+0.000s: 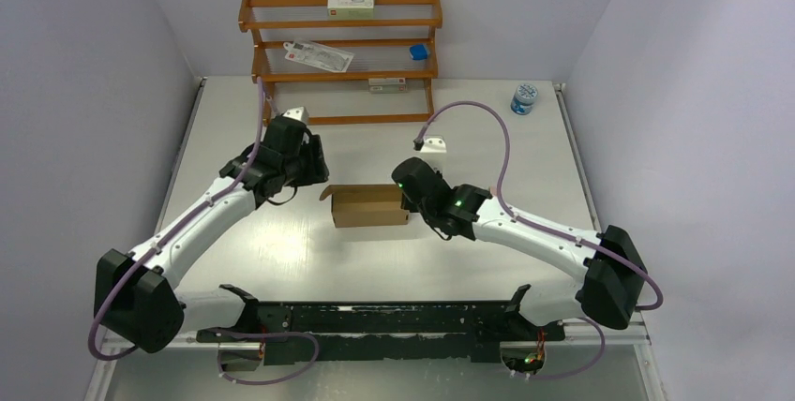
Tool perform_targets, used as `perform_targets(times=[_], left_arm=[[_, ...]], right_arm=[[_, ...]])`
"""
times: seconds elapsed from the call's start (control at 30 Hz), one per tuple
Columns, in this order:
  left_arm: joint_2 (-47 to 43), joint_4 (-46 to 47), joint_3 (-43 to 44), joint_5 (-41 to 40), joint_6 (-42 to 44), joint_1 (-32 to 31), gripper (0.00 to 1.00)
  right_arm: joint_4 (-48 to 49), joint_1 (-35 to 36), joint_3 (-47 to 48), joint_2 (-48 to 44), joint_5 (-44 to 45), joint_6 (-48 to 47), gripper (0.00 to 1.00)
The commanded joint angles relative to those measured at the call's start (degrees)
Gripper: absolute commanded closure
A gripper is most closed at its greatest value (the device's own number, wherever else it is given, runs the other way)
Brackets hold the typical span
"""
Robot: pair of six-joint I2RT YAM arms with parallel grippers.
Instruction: Fold the paper box
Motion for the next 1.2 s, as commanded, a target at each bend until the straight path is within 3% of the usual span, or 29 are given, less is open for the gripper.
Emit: perform_targets(times=[0.0,0.57,1.0,1.17], left_arm=[[1.1,4.24,-1.22,7.99,-0.32,1.1,0.42],[-1.17,5.47,-5.29,12.54,-5.79,1.19,0.44],[-2.98,7.27,-6.93,19.59,-10.79,1.1,0.46],[-2.41,-2.69,-1.4,9.57,-3.02,1.18,0.42]], right_arm=[[1.59,-0.31,0.26,0.39,-0.45,-0.17,0.67],[3.91,-0.32,-1.48,2.4,-2.55,0.38,0.82],[4.16,-0.32,-2.14,2.62,-2.98,1.92,0.84],[3.83,-0.32,-2.28,2.4,-2.13,1.33,0.84]])
